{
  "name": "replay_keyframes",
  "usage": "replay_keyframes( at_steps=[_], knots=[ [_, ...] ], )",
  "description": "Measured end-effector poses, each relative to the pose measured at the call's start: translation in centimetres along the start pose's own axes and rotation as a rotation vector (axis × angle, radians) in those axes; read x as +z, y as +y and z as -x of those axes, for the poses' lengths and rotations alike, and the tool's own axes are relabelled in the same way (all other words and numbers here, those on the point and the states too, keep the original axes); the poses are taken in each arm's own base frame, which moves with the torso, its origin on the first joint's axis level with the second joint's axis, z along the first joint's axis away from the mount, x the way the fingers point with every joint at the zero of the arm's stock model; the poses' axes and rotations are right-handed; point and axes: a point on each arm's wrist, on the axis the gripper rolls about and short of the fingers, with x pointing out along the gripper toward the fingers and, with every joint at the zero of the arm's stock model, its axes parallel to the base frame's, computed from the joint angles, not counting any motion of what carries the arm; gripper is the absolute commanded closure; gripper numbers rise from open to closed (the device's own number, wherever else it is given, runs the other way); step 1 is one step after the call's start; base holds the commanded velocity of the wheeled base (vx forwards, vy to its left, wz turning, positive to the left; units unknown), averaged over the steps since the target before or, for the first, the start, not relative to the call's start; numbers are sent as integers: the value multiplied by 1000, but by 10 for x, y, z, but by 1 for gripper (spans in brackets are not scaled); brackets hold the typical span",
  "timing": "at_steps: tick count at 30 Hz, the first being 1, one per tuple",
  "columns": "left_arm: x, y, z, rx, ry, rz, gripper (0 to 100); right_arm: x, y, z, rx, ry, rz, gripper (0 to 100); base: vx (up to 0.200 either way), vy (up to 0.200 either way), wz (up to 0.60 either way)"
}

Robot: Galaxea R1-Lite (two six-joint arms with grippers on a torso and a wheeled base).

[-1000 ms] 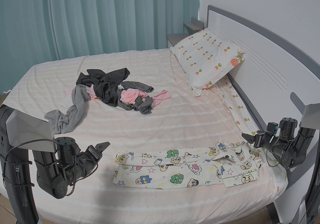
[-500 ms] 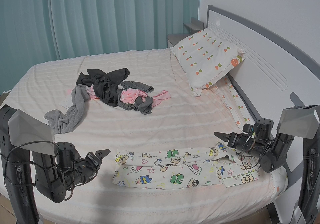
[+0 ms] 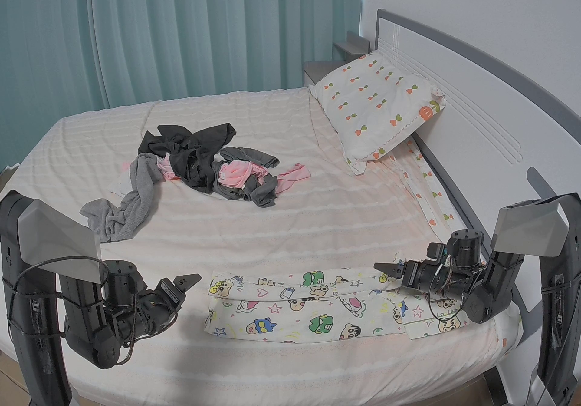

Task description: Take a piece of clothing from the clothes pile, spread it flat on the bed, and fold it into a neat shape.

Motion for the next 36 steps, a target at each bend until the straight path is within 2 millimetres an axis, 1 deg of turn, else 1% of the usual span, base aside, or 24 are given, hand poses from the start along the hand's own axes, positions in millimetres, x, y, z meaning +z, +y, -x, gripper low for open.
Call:
replay_keyframes(
  at_steps=[8,13,19,23,27,32,36],
  knots=[
    [-1,0,0,2,2,-4,0,-17,-1,1,-48,127,-16,0,0,0,0],
    [-1,0,0,2,3,-4,0,-16,3,2,-41,124,-7,0,0,0,0],
    [-2,0,0,3,3,-4,0,-7,9,11,-30,88,8,0,0,0,0],
    [-2,0,0,3,2,-4,0,6,12,22,-29,39,16,0,0,0,0],
    [-2,0,-1,3,3,-4,0,19,5,29,-51,-11,10,0,0,0,0],
    [-2,0,-1,3,3,-4,0,30,-3,25,-90,-61,12,0,0,0,0],
    [-2,0,-1,2,3,-5,0,28,-13,22,-132,-37,24,0,0,0,0]
  ],
)
